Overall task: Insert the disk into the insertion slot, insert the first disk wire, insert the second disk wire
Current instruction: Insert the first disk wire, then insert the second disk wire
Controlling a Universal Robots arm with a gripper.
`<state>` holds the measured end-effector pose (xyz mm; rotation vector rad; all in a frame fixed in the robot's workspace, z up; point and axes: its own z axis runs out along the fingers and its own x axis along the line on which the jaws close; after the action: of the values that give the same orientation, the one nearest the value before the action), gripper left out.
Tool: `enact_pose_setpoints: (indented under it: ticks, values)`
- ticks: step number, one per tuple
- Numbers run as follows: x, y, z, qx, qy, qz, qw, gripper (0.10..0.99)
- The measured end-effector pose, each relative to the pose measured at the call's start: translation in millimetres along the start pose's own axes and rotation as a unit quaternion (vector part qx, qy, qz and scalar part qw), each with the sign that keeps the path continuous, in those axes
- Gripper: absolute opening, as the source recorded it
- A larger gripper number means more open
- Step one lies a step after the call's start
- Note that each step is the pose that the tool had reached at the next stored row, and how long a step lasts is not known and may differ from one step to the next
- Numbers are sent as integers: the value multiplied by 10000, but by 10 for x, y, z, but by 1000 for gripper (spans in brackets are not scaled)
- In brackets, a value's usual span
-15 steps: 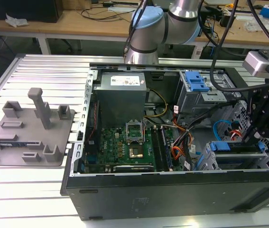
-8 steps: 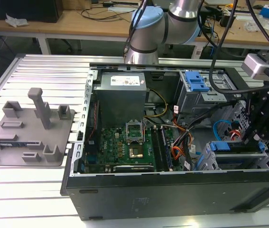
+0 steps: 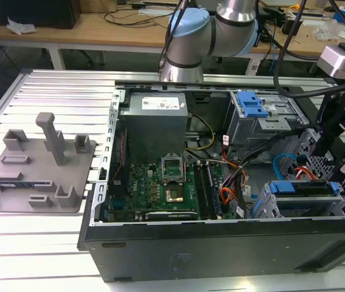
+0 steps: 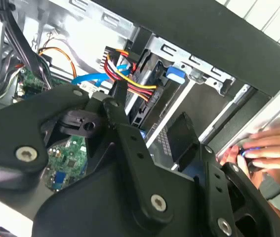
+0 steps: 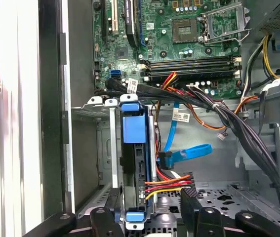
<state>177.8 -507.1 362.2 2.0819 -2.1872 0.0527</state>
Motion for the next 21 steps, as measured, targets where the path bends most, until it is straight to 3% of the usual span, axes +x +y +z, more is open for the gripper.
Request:
enact_pose_setpoints:
  ticks: [16,17,19,20,21]
  values:
    - [-8,0,-1,-1,3,0,10000,600]
    - [-22,0,-2,-1,31,1,10000,600]
    - [-90,35,-9,8,280,17,9996,600]
    - [-106,58,-9,18,362,22,9993,600]
    - [-123,107,-8,31,481,30,9988,600]
